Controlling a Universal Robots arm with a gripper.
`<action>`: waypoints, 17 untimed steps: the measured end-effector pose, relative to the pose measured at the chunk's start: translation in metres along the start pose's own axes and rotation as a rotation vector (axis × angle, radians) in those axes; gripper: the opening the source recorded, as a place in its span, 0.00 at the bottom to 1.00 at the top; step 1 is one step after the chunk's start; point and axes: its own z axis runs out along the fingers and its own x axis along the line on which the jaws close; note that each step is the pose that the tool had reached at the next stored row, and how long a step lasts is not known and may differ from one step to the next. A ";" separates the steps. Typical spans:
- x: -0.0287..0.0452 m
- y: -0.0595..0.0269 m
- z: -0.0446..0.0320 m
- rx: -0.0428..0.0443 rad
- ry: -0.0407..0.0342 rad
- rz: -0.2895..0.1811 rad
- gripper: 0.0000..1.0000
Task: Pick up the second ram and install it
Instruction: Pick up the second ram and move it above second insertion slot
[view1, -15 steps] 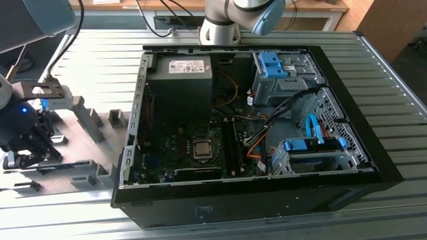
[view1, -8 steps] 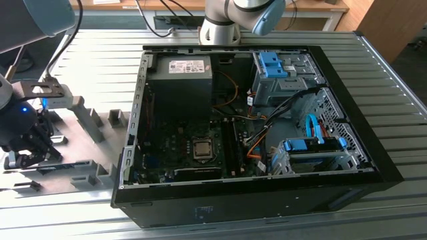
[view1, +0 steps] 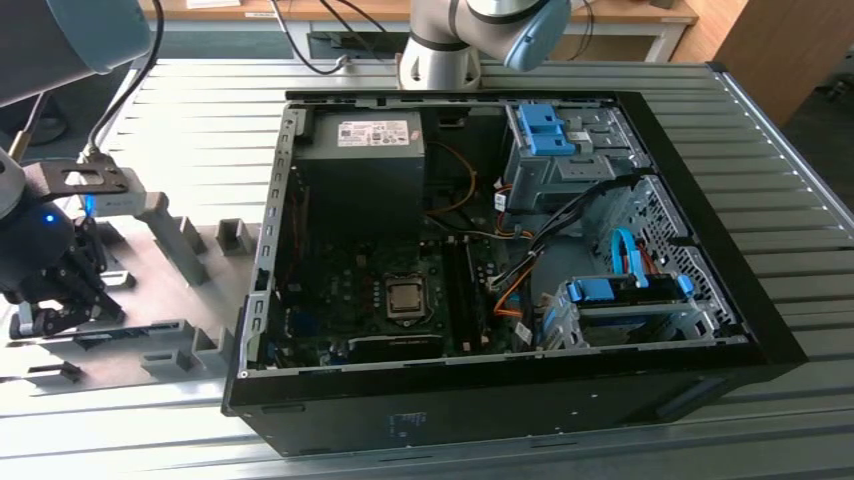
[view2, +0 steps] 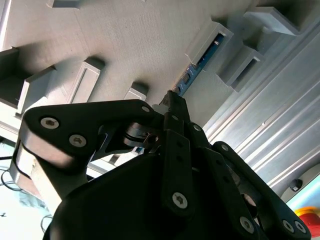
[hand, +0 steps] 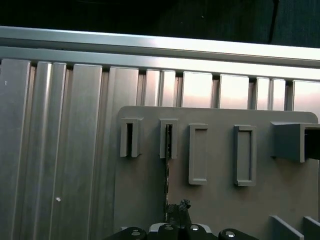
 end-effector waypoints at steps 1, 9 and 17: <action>0.0000 0.0000 0.0000 0.0000 0.0000 -0.001 0.11; 0.0000 0.0000 0.0000 -0.0002 0.0000 -0.008 0.30; 0.0022 0.0000 0.0006 0.0000 0.0005 -0.002 0.30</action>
